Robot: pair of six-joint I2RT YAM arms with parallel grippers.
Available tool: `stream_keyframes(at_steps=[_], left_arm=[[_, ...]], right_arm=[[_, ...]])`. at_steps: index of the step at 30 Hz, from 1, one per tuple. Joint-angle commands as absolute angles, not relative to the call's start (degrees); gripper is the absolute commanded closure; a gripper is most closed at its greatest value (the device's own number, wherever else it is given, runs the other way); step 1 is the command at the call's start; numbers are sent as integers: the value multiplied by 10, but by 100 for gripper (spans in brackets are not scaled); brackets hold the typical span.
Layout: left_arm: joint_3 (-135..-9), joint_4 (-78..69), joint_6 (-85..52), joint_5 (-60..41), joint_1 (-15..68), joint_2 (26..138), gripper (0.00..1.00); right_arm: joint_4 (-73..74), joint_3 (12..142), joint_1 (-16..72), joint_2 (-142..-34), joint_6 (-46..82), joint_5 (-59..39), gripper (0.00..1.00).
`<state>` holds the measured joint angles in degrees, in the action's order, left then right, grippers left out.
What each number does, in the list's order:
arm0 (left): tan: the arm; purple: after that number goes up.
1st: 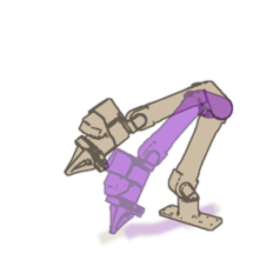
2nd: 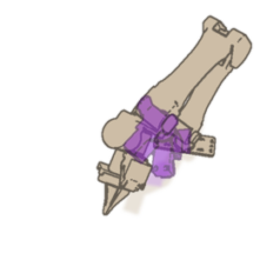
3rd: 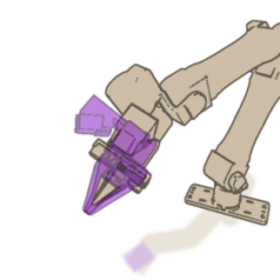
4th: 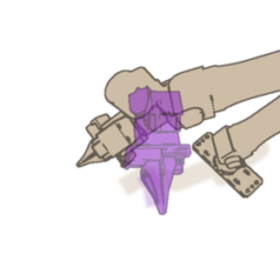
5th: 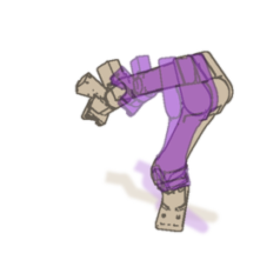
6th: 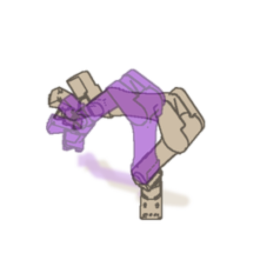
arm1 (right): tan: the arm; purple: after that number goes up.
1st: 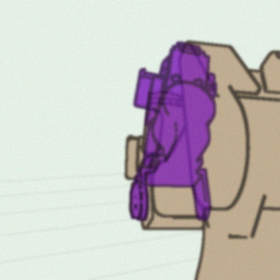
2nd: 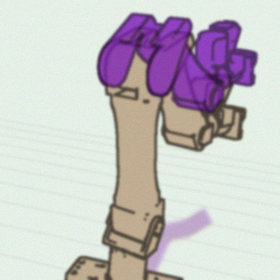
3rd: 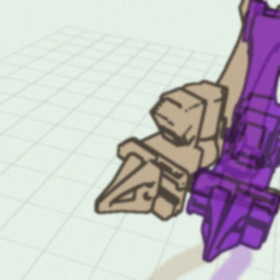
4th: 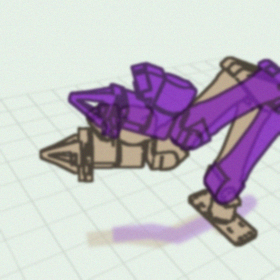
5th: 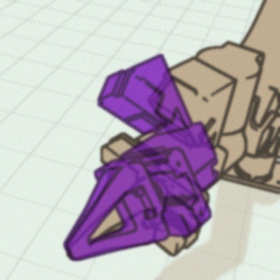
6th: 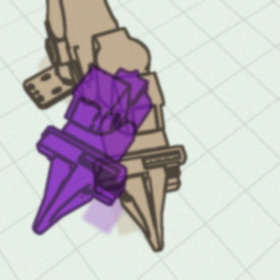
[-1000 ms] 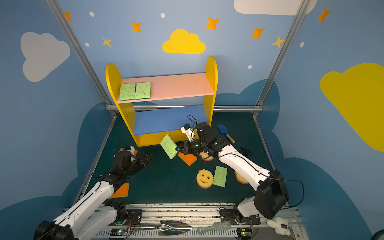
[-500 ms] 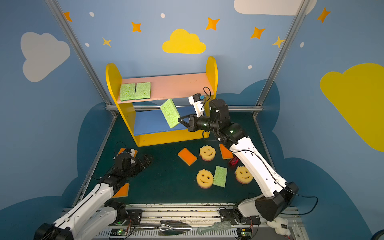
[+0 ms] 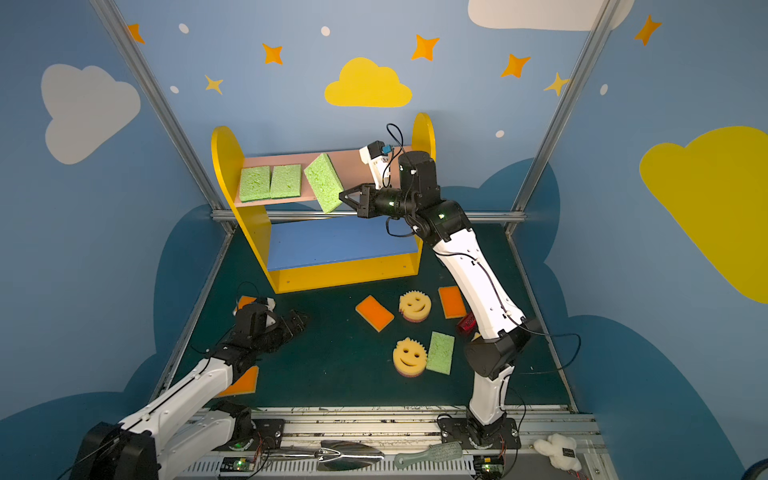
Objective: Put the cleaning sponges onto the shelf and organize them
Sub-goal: 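Raise the green sponge with the right gripper onto the pink shelf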
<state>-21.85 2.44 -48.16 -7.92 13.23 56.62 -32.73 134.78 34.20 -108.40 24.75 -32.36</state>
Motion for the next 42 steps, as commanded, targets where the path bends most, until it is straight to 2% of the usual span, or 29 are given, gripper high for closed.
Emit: stream_keyframes(at_steps=[1,6,18,34,36,42], left_arm=[[-225,11,-469,-81,131,571,1],[-224,6,-468,-83,131,578,1],[-229,-5,-470,-97,131,605,1],[-221,-8,-471,-86,131,607,1],[-221,-8,-471,-86,131,605,0],[-219,-4,-473,-85,131,600,0]], right_arm=[[-352,1428,337,-1127,260,-324,100],[-331,1489,330,-1178,296,-336,100],[-196,1497,322,-1244,406,-368,100],[-170,1508,338,-1280,427,-372,100],[-168,1508,340,-1279,426,-373,95],[-173,1507,346,-1279,419,-370,72]])
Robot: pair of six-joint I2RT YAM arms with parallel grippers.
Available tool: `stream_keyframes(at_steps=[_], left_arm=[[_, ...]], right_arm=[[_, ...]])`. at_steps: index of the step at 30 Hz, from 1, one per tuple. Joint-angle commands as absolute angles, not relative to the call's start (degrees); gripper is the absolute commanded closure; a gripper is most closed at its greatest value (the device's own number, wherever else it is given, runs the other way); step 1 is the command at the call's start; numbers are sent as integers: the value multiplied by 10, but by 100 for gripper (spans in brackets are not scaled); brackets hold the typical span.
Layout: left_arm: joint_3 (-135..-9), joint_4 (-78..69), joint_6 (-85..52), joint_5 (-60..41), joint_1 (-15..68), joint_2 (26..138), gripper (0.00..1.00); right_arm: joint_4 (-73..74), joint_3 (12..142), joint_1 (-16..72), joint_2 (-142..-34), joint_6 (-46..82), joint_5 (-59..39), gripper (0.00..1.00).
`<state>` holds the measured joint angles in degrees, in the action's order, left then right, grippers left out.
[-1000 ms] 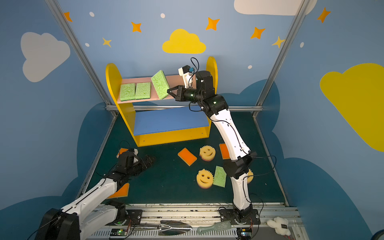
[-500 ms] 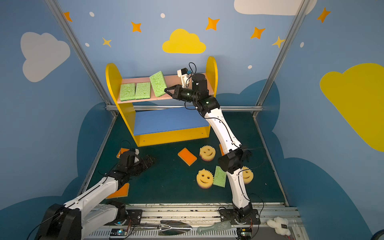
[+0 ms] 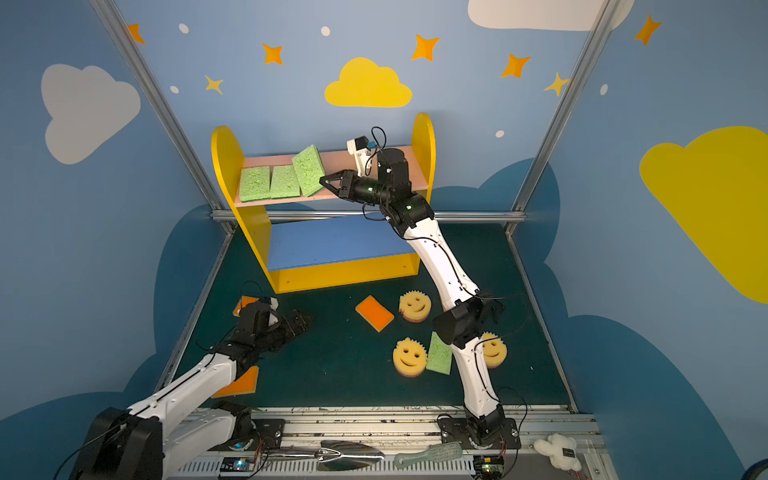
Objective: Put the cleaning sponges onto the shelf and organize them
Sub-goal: 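Raise the green sponge with the right gripper onto the pink shelf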
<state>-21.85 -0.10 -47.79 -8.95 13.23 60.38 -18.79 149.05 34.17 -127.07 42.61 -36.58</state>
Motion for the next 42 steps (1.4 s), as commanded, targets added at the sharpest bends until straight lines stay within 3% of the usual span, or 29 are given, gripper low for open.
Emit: stream_keyframes(at_steps=[1,8,11,13,31,34,42], left_arm=[[-218,-4,-472,-85,131,599,1],[-212,-1,-471,-80,131,587,1],[-208,0,-471,-77,131,580,1],[-207,0,-472,-74,131,576,1],[-203,7,-472,-70,130,563,1],[-201,8,-472,-68,130,559,0],[-202,8,-472,-68,130,557,1]], right_arm=[[-175,1507,346,-1278,418,-370,70],[-180,1505,348,-1274,411,-364,65],[-180,1499,348,-1270,409,-359,81],[-176,1491,348,-1266,410,-357,86],[-102,1338,342,-1173,410,-296,92],[-97,1335,342,-1171,411,-296,91],[-118,1390,353,-1206,413,-306,70]])
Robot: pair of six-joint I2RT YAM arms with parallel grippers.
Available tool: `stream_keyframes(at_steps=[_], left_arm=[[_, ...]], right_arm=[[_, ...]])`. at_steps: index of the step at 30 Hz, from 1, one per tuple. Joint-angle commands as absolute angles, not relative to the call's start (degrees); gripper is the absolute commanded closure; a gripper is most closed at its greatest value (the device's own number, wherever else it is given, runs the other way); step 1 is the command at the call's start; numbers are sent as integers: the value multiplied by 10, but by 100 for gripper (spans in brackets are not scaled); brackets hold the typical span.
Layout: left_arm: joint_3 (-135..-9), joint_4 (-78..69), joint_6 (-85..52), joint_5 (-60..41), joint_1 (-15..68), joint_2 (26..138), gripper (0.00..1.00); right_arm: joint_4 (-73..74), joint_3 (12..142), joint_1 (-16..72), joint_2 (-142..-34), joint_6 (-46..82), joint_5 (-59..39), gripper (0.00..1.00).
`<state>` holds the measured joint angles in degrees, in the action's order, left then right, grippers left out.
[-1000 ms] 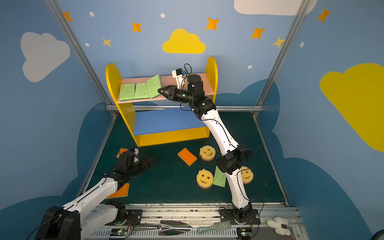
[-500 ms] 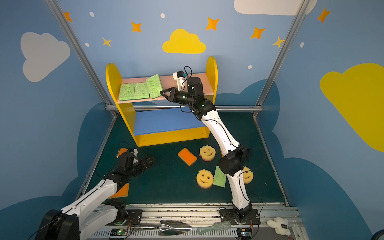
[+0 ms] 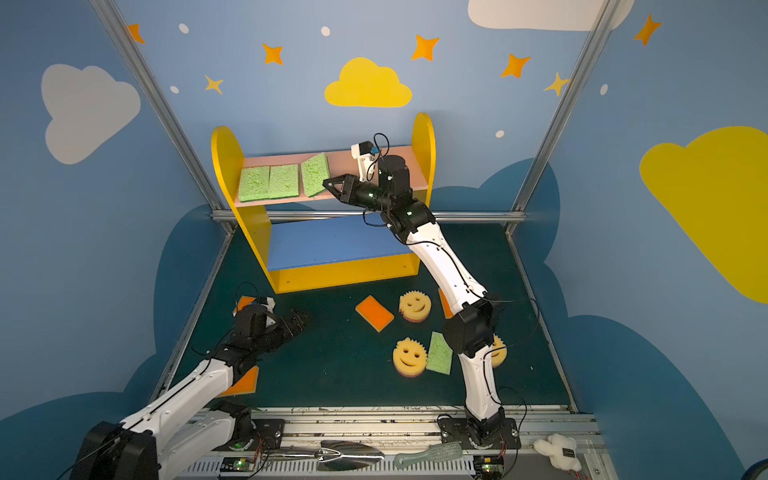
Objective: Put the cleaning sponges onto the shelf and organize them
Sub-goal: 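Raise the green sponge with the right gripper onto the pink shelf, then press the sponge down beside the others and open the right gripper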
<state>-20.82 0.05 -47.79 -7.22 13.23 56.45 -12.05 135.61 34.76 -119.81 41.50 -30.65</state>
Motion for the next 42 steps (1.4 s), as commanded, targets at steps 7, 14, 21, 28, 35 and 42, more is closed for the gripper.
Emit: stream_keyframes(at_steps=[7,14,21,28,35,42], left_arm=[[-204,15,-468,-63,129,548,1],[-207,18,-466,-63,128,546,0],[-206,19,-465,-64,126,544,1],[-207,15,-471,-69,126,546,1],[-205,23,-472,-68,126,535,1],[-203,25,-475,-69,126,534,1]], right_arm=[[-131,1431,359,-1231,414,-305,80],[-136,1441,360,-1242,416,-306,85],[-161,1433,354,-1213,375,-297,60],[-158,1396,342,-1171,354,-302,52],[-178,1360,345,-1147,317,-312,73],[-187,1341,348,-1148,303,-308,100]])
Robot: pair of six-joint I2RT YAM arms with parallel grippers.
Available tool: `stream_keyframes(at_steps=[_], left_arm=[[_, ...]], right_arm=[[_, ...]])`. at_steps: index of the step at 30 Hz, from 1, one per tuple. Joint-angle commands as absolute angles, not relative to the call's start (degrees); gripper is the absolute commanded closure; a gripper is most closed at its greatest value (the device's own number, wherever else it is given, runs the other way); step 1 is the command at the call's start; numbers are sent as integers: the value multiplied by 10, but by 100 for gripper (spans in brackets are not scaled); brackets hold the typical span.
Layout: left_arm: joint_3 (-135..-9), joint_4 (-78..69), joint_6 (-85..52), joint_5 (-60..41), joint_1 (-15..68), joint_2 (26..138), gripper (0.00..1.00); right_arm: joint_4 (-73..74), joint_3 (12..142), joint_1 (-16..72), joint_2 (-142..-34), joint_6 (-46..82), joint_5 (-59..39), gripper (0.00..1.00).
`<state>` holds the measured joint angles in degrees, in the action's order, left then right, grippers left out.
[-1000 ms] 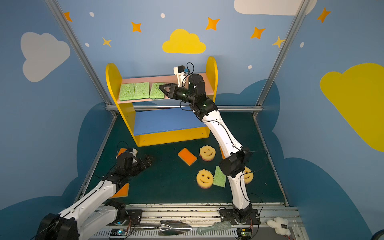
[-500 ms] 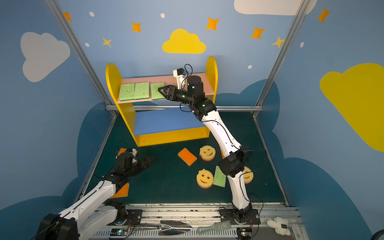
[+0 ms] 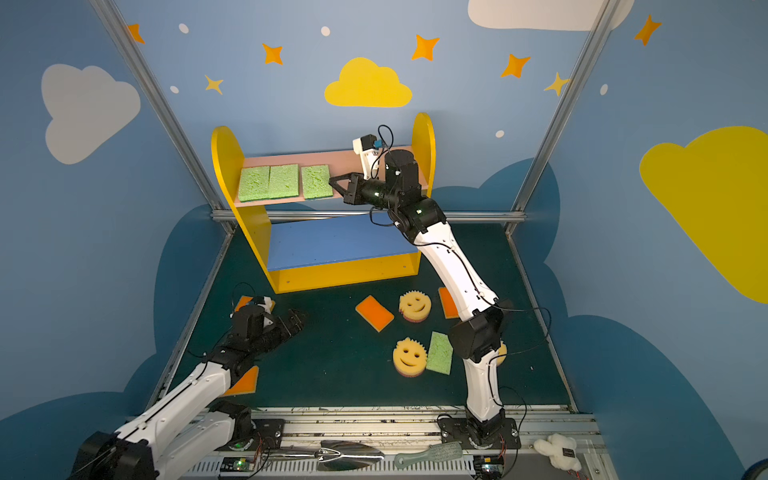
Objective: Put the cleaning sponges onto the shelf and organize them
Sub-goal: 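Press the sponge down beside the others and open the right gripper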
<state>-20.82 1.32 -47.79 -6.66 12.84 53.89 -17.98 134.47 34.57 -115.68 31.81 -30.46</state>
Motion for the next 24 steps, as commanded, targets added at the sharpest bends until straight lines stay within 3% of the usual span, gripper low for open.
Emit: stream_keyframes(at_steps=[1,24], left_arm=[[-203,25,-475,-69,125,534,1],[-197,16,-470,-66,126,538,0]], right_arm=[[-187,1342,348,-1150,303,-308,100],[-189,1340,343,-1169,316,-294,100]])
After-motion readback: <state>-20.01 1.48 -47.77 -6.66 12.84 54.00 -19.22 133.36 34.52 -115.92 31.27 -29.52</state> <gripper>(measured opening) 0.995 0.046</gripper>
